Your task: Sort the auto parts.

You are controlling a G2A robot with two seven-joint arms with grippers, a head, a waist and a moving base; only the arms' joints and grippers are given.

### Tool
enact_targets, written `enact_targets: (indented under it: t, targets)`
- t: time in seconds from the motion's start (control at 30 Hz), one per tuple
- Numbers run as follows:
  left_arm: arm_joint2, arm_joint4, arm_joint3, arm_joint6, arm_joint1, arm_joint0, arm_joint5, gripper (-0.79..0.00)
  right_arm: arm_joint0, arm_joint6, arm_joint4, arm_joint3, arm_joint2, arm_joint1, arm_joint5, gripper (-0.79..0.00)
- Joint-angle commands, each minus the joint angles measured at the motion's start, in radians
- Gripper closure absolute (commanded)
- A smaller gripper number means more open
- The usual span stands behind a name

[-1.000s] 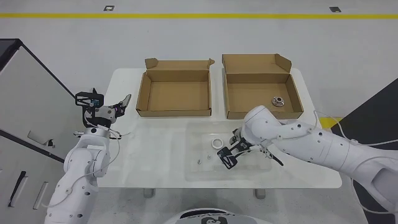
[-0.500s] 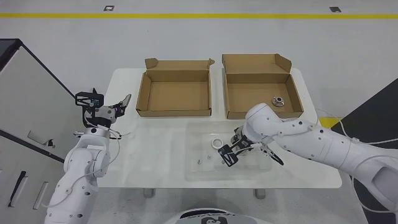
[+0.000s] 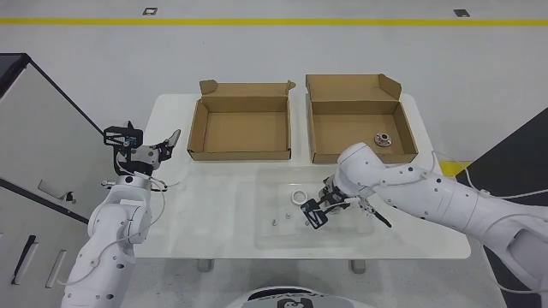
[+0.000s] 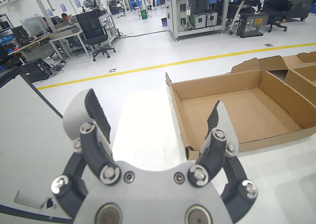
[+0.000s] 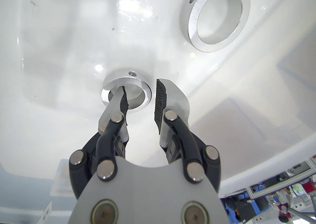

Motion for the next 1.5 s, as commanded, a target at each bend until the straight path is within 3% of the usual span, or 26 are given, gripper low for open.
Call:
enact_targets:
  t: [0.0,0.07,0.3,0.5,1.0,1.4,1.47]
  targets:
    - [0.000,0.000,0.000,0.000,0.000,0.000,0.000,-0.785,0.000,0.000,0.003,0.004,0.000,-0.003,0.000,-0.209]
    - [0.000,0.000,0.000,0.000,0.000,0.000,0.000,-0.785,0.000,0.000,0.005,0.008,0.000,-0.005,0.000,-0.003]
    - [0.000,0.000,0.000,0.000,0.000,0.000,0.000,-0.785,0.021,0.000,0.026,0.001,0.000,-0.002,0.000,0.000]
    - [0.000,0.000,0.000,0.000,0.000,0.000,0.000,-0.785,0.082,0.000,0.102,-0.054,0.000,0.031,0.000,0.000]
    - [0.000,0.000,0.000,0.000,0.000,0.000,0.000,-0.785,0.327,0.000,0.378,-0.353,0.000,0.242,0.000,0.000]
    - [0.000,0.000,0.000,0.000,0.000,0.000,0.000,-0.785,0.328,-0.007,0.387,-0.353,0.001,0.247,0.007,0.000]
    - [0.000,0.000,0.000,0.000,0.000,0.000,0.000,-0.785,0.319,-0.114,0.431,-0.301,0.037,0.252,0.046,0.000]
